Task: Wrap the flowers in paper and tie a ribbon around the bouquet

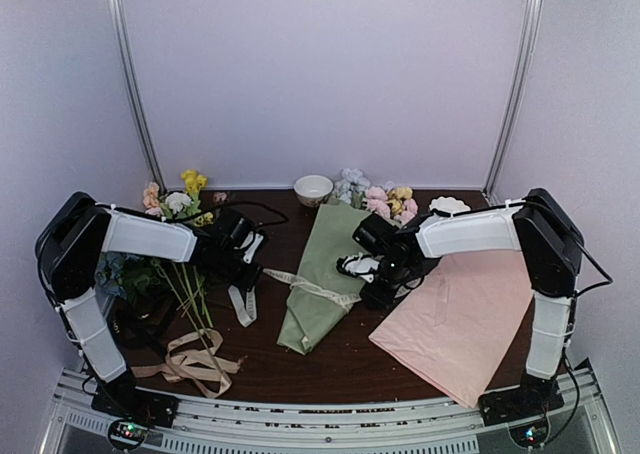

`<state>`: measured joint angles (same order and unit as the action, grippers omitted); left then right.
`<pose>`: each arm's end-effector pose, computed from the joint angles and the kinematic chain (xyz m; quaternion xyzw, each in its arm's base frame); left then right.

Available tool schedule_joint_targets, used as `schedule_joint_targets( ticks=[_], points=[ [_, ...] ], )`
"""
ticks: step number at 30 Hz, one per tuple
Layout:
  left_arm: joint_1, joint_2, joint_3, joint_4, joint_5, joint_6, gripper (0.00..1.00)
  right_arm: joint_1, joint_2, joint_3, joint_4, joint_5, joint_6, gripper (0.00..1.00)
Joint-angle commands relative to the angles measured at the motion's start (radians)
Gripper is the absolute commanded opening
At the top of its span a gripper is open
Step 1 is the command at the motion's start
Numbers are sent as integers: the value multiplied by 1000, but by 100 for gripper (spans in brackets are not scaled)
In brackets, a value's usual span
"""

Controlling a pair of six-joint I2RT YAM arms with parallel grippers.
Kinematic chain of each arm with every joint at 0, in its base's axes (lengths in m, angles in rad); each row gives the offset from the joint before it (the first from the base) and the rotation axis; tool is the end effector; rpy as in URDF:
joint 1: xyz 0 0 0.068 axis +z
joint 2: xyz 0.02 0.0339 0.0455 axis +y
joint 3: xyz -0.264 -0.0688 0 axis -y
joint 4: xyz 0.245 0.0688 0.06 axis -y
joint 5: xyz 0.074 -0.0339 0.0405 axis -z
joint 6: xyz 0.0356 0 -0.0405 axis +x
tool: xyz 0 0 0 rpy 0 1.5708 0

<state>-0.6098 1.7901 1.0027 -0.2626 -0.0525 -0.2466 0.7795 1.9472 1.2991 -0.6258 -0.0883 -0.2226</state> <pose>0.2858 -0.1974 0.1449 0.1678 0.9513 -0.0838 0.2447 0.2685 0.2698 0.1543 -0.4803 0.8635 0.0826 0.1301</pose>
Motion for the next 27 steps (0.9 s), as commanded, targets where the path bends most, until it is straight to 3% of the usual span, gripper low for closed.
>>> schedule_joint_targets(
  ticks=[1, 3, 4, 5, 10, 15, 19, 22, 27],
  points=[
    [-1, -47, 21, 1, -5, 17, 0, -3, 21, 26, 9, 29, -19, 28],
    [-2, -50, 31, 0, -4, 21, 0, -3, 13, 21, -8, 27, -15, 15],
    [-1, -48, 39, 0, -3, 26, 0, -3, 4, 15, -15, 33, -8, 1],
    [-1, -42, 53, -2, -4, 30, 0, -2, -10, 6, -17, 52, 4, 0],
    [-1, -2, 172, -27, -23, 66, 0, -1, -110, -58, -11, 89, 68, 0],
    [20, 28, 217, -21, -167, 29, 0, -37, -211, -166, 3, 114, 200, 0],
    [70, 29, 158, -24, -190, -39, 0, -186, -350, -367, 60, 27, 349, 0],
    [85, 14, 82, -2, -178, -75, 0, -349, -460, -517, 173, -141, 469, 0],
    [146, -51, -63, 49, -139, -192, 0, -585, -586, -682, 311, -286, 560, 0]
  ],
)
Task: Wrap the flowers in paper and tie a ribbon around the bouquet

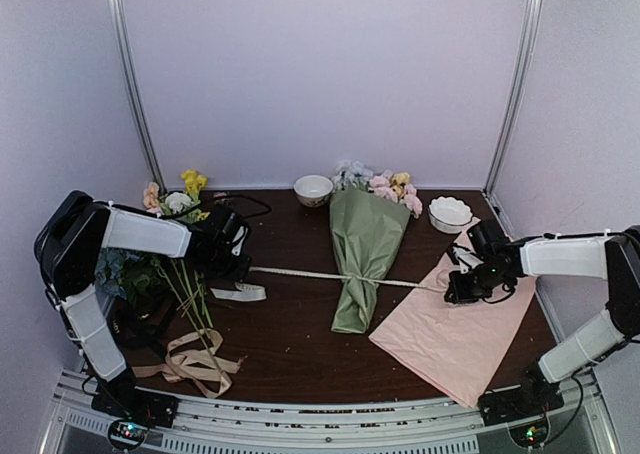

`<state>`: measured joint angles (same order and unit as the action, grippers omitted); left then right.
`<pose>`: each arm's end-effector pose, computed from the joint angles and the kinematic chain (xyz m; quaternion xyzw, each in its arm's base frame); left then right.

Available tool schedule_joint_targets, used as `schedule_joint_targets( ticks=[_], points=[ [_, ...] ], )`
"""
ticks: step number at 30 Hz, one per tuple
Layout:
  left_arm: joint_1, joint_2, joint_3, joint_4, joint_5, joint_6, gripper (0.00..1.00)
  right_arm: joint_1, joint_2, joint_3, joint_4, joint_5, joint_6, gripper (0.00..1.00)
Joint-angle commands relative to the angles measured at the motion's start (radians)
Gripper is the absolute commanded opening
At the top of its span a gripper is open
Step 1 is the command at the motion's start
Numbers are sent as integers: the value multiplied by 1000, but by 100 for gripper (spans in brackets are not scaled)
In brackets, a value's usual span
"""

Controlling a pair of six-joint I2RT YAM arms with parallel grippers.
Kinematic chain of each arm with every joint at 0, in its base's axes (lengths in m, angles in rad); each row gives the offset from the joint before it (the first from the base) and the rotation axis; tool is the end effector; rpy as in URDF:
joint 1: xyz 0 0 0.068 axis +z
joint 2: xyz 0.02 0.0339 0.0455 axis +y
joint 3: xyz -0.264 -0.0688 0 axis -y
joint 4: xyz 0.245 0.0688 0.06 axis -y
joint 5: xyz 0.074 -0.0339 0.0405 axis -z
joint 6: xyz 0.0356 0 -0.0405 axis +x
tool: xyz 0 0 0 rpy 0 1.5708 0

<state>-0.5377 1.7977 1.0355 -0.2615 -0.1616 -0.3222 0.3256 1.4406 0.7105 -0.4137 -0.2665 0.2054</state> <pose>0.3077 -0.1768 0.1517 0.0815 0.9565 -0.0416 0.2772 0.2369 0.0899 0.1580 -0.0863 0.9652 0.1804 0.1686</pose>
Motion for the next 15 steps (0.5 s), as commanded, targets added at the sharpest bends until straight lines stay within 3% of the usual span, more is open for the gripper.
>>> schedule_joint_targets(
  ticks=[1, 6, 15],
  points=[
    [81, -77, -128, 61, -20, -129, 0, -169, -90, -109, 108, -116, 135, 0],
    [98, -157, -241, 82, -39, -172, 0, -312, -139, -167, 152, -127, 145, 0],
    [146, -224, -341, 112, -36, -215, 0, -439, -127, -208, 178, -177, 139, 0]
  ],
)
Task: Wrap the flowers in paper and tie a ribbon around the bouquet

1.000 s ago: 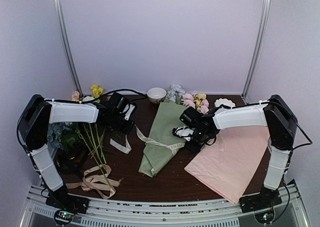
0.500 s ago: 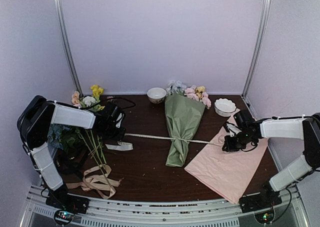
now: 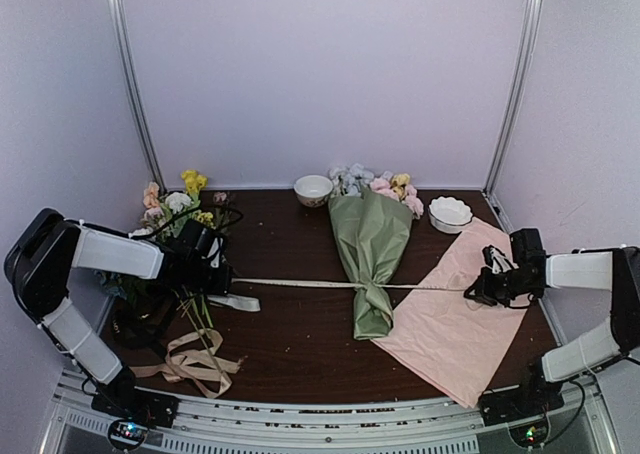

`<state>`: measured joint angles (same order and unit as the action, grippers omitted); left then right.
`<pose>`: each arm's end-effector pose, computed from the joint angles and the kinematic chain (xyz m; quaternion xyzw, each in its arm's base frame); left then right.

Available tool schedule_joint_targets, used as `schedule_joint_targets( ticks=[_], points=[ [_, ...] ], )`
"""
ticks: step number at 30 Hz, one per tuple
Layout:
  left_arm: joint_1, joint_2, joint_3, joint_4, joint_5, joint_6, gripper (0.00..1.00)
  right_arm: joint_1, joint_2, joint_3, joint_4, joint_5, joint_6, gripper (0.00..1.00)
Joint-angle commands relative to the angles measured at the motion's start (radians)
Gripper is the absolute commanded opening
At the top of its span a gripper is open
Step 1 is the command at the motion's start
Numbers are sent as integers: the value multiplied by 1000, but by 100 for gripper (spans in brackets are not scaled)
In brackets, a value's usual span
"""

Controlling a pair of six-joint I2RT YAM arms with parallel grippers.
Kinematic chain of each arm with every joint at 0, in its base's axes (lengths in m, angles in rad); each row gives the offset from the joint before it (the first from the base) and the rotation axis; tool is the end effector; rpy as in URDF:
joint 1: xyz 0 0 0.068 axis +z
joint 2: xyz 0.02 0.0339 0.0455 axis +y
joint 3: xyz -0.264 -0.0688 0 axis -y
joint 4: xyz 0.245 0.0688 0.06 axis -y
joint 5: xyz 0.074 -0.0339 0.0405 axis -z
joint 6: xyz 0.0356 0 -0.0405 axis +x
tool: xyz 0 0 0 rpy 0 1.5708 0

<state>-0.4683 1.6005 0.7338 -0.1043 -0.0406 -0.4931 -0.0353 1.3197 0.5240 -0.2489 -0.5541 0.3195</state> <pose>0.2630 -0.1314 0.1390 -0.0178 0.9550 -0.1194 0.2709 0.2216 0.0109 0.1460 0.0939 0.9267 0.2969 0.2102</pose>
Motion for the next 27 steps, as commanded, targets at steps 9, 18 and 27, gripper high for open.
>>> schedule_joint_targets(
  ticks=[9, 18, 27],
  points=[
    [122, -80, -120, -24, -155, -58, 0, -187, -91, -40, 1, 127, 37, 0],
    [140, -120, -151, -13, -156, -56, 0, -207, -82, -38, 0, 131, 38, 0],
    [13, -227, -122, -7, -169, 58, 0, -136, -97, -21, 2, 131, 19, 0]
  ],
)
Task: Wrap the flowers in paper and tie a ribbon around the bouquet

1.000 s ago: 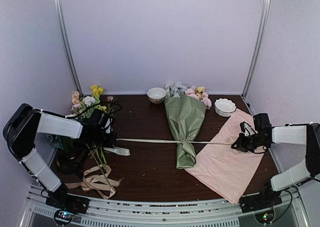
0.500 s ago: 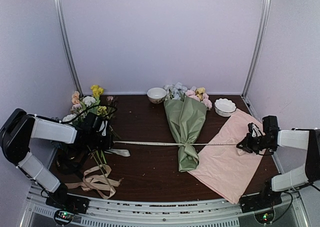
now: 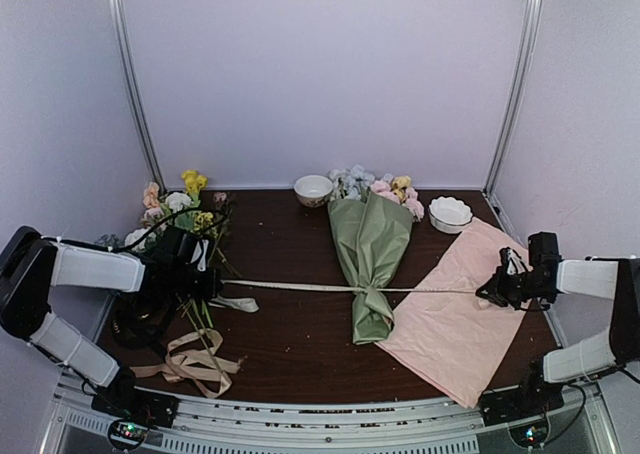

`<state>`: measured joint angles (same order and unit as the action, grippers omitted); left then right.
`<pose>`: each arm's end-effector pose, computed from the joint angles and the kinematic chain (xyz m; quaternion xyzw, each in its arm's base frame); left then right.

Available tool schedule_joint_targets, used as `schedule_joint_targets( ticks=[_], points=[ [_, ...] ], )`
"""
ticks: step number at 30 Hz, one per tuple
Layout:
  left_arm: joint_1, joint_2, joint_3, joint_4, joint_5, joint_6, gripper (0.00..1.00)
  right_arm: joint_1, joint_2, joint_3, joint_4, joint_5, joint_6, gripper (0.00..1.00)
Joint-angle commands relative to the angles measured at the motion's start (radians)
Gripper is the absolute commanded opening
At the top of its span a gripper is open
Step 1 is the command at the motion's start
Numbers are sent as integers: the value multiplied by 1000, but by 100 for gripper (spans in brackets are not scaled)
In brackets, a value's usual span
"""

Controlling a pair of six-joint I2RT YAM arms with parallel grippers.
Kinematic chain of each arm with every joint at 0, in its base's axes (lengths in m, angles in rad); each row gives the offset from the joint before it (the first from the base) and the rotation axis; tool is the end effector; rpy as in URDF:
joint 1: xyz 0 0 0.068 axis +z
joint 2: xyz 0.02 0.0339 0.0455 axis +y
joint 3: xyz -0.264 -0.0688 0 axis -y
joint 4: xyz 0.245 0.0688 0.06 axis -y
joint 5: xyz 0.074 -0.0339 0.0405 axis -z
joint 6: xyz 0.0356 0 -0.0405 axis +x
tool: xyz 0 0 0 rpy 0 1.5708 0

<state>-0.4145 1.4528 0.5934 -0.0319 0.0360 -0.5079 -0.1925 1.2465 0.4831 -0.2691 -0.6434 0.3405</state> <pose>0.2404 -0.1072 0.1440 -0.0380 0.9419 -0.1635 0.2908 0.2072 -0.0186 0.1497 0.1597 0.9044 0.3226 0.2290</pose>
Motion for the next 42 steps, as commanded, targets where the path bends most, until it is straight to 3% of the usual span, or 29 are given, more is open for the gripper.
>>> schedule_joint_targets(
  ticks=[1, 6, 12, 17, 20, 24, 26, 30, 37, 42],
  points=[
    [-109, -101, 41, -81, -262, 99, 0, 88, -30, 32, 4, 241, -9, 0],
    [-317, -190, 147, -8, -174, 210, 0, 217, -74, 66, -56, 231, -10, 1],
    [-532, -207, 294, 79, -62, 411, 0, 316, -94, 143, -226, 262, -24, 47],
    [-645, -215, 409, 116, 1, 520, 0, 455, -155, 250, -314, 396, -70, 63],
    [-684, -198, 478, 106, 35, 572, 0, 630, -161, 302, -250, 345, -158, 68],
    [-698, -165, 515, 103, 44, 593, 0, 915, -125, 347, -21, 289, -232, 72],
    [-699, -149, 525, 108, 51, 588, 0, 982, -56, 388, 41, 290, -262, 75],
    [-710, -125, 558, 87, 62, 588, 0, 1030, 82, 456, 122, 296, -278, 74],
    [-715, -127, 560, 81, 41, 597, 0, 1062, 209, 515, 243, 266, -236, 62],
    [-715, -141, 543, 83, 31, 596, 0, 1061, 226, 505, 304, 312, -202, 19]
  ],
)
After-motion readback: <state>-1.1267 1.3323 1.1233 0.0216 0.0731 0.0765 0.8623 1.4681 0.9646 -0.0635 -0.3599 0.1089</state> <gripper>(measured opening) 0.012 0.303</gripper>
